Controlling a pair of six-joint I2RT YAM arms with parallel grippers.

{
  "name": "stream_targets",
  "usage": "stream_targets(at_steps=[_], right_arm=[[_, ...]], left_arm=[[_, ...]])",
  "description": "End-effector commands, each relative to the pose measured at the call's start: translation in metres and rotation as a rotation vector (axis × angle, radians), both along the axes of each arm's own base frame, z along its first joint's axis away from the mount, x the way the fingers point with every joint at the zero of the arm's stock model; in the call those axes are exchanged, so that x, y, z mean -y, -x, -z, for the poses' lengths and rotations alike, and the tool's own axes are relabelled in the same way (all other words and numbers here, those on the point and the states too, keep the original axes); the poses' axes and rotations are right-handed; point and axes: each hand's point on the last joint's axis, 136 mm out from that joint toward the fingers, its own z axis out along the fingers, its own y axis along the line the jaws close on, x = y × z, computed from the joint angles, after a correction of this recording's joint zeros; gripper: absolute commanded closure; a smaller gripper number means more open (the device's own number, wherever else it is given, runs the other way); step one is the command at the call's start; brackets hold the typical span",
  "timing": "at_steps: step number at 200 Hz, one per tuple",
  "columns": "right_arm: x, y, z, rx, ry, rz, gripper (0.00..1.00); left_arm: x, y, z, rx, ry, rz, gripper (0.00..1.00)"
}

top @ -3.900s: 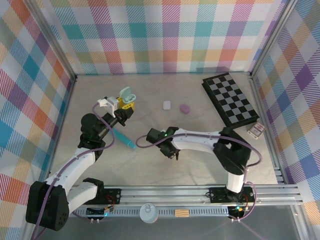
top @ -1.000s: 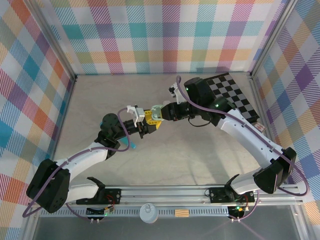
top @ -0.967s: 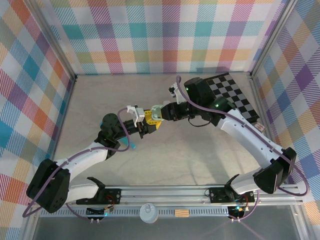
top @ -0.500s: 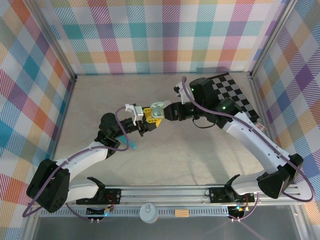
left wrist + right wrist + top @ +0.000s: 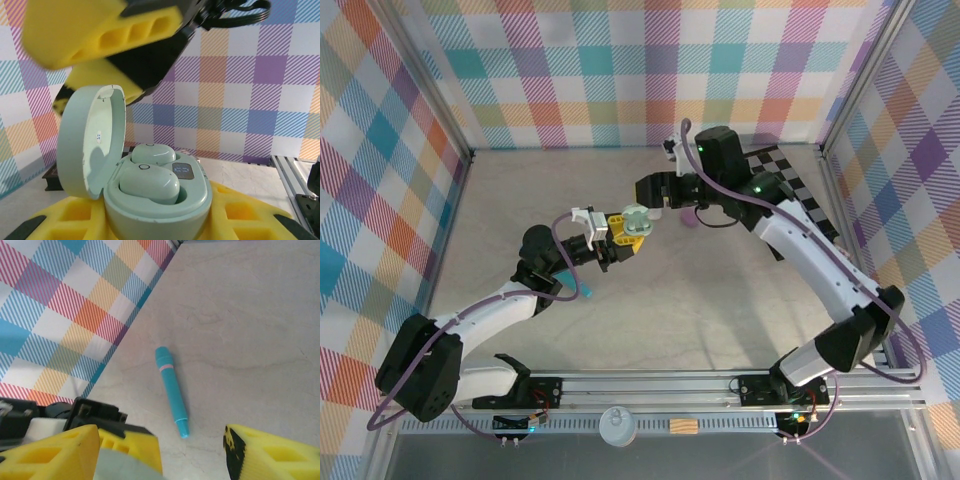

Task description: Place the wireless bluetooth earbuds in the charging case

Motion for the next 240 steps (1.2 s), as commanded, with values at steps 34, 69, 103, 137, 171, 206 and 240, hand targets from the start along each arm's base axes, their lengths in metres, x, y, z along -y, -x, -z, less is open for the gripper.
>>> stream_targets(at_steps=[34, 69, 103, 137, 171, 206, 240], right_arm=[[0.009, 0.031, 0.011, -0.074, 0.004, -0.065, 0.34], [0.015, 0.046, 0.000, -0.083, -0.101, -0.058, 0.34], [0.019, 0.047, -0.007, -0.212, -0.311, -0.045, 0.34], [0.015, 0.050, -0.010, -0.325, -0.475, -0.064, 0.32], [0.009, 0.048, -0.004, -0.428, -0.582, -0.079, 0.28], [0.005, 0.046, -0.002, -0.466, -0.615, -0.092, 0.28], [0.002, 0.041, 0.000, -0.496, -0.642, -0.082, 0.33]], left_arm=[[-0.001, 0.000, -0.032, 0.068, 0.076, -0.025, 0.71], [0.001, -0.002, -0.034, 0.072, 0.076, -0.023, 0.71], [0.001, -0.001, -0.039, 0.087, 0.089, -0.016, 0.71], [0.003, -0.002, -0.041, 0.093, 0.097, -0.007, 0.71], [0.003, -0.003, -0.040, 0.097, 0.098, -0.012, 0.71], [0.003, -0.003, -0.041, 0.101, 0.098, -0.010, 0.71], [0.002, -0.003, -0.039, 0.101, 0.094, -0.015, 0.71]])
